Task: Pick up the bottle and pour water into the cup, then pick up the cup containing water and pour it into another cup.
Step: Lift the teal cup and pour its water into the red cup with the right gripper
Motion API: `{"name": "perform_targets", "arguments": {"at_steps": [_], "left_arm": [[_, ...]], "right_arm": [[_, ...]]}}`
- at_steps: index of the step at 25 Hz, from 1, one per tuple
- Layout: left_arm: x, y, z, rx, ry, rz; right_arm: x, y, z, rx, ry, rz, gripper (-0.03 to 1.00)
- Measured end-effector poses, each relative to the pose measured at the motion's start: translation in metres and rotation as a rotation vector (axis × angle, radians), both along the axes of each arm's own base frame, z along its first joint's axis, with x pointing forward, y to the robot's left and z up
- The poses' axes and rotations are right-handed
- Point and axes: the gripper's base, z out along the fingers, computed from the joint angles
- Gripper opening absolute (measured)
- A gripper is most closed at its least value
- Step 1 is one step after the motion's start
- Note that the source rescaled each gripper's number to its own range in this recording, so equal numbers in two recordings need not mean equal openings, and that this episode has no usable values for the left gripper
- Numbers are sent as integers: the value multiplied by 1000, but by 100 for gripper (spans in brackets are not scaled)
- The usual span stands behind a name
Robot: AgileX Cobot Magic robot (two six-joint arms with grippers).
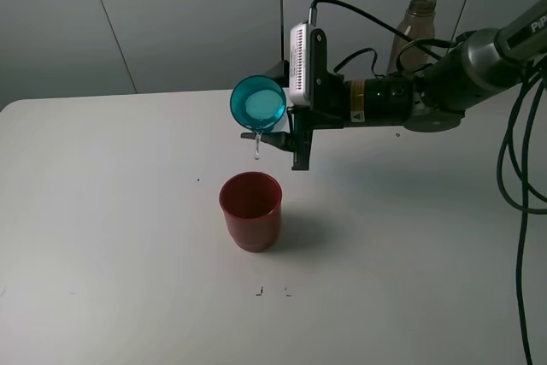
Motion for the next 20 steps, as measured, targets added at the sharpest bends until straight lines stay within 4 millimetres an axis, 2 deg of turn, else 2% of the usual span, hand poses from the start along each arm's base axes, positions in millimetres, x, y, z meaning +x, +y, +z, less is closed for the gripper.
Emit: {"name": "perform_targets", "arguments": {"at_steps": [6, 15, 20], "left_arm": [[0, 0, 0, 0, 0, 0], [0, 0, 0, 2, 0, -1], [0, 0, 0, 2, 0, -1]], "right_arm": [[3, -1, 2, -15, -122, -9, 4], [4, 0, 4, -13, -170, -13, 4], [1, 4, 16, -3, -223, 6, 4]]}}
